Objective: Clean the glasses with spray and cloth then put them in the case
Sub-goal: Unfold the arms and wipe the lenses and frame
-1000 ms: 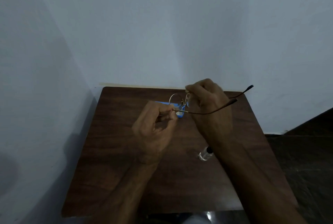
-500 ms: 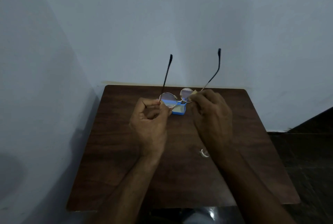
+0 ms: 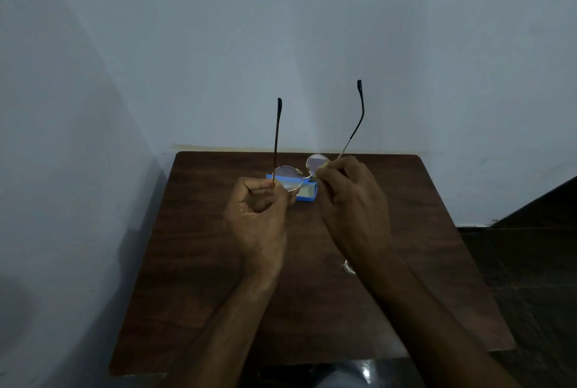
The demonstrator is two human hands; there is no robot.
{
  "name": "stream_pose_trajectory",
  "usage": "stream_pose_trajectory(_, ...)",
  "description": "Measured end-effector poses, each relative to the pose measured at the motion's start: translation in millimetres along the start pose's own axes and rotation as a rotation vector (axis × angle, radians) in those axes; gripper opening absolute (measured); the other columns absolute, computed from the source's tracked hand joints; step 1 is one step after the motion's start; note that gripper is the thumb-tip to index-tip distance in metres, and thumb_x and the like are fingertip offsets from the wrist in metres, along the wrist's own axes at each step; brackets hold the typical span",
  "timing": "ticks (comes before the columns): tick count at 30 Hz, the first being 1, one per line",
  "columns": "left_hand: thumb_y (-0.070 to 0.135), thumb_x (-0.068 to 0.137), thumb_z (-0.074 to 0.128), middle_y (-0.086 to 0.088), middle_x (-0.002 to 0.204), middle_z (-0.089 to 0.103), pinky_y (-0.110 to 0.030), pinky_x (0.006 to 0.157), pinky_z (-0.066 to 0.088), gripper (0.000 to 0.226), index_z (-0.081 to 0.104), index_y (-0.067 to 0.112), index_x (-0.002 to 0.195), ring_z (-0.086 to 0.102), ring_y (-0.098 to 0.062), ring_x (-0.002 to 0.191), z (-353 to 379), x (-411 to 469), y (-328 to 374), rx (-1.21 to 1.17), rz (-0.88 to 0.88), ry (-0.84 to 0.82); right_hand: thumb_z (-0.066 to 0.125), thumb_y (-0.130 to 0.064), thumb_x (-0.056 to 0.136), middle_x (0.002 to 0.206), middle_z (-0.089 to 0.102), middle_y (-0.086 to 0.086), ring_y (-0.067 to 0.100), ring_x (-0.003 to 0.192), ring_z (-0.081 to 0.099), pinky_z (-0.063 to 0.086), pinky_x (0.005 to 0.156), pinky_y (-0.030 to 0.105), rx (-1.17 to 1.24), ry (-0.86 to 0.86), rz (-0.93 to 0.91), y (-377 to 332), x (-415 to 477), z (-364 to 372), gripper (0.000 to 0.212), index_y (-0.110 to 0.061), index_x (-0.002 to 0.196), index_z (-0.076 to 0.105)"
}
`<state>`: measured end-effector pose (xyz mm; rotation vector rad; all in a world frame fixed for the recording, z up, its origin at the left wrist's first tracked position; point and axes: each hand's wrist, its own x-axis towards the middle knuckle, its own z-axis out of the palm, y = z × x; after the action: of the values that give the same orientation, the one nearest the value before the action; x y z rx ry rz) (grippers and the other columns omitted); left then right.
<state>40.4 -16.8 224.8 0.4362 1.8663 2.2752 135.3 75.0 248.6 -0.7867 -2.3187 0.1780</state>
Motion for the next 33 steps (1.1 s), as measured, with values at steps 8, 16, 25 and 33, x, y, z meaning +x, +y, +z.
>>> stream_pose_trajectory(8,0.015,0.084,0.081,0.003,0.088,0.078,-0.049,0.071,0.067,0.014,0.071,0.017,0.093,0.079,-0.017,0.084,0.4,-2.3,-7.8,0.11,0.083,-0.044,0.082,-0.001,0.082,0.096,0.068,0.01,0.026,0.084,0.063,0.056,0.064,0.038,-0.047,-0.012,0.071,12.2,12.3,-1.2,0.015,-0.007,0.096,0.078)
stream_pose_trajectory(16,0.002,0.083,0.083,0.009,0.08,0.076,-0.015,0.067,0.056,0.019,0.069,0.015,0.088,0.075,-0.002,0.073,0.5,-4.7,2.9,0.175,0.285,-0.118,0.076,0.004,0.081,0.097,0.067,0.009,0.029,0.082,0.064,0.047,0.063,0.032,-0.085,-0.092,0.109,14.2,29.0,-5.4,0.018,-0.007,0.096,0.078)
stream_pose_trajectory(25,-0.006,0.083,0.081,0.005,0.086,0.077,-0.021,0.07,0.061,0.015,0.073,0.005,0.09,0.077,-0.005,0.077,2.0,-6.1,-2.4,0.213,0.384,-0.178,0.074,0.01,0.078,0.094,0.07,0.009,0.03,0.082,0.067,0.055,0.065,0.039,-0.035,-0.036,0.079,14.6,36.3,-7.6,0.02,-0.007,0.089,0.075)
stream_pose_trajectory(33,-0.004,0.083,0.079,0.005,0.088,0.073,-0.01,0.074,0.056,0.011,0.074,0.004,0.089,0.072,-0.005,0.078,-1.2,-5.3,-0.9,0.309,0.542,-0.19,0.073,0.008,0.082,0.092,0.071,0.007,0.03,0.08,0.064,0.053,0.062,0.037,-0.017,-0.011,0.052,26.8,36.3,-13.9,0.017,-0.008,0.089,0.075)
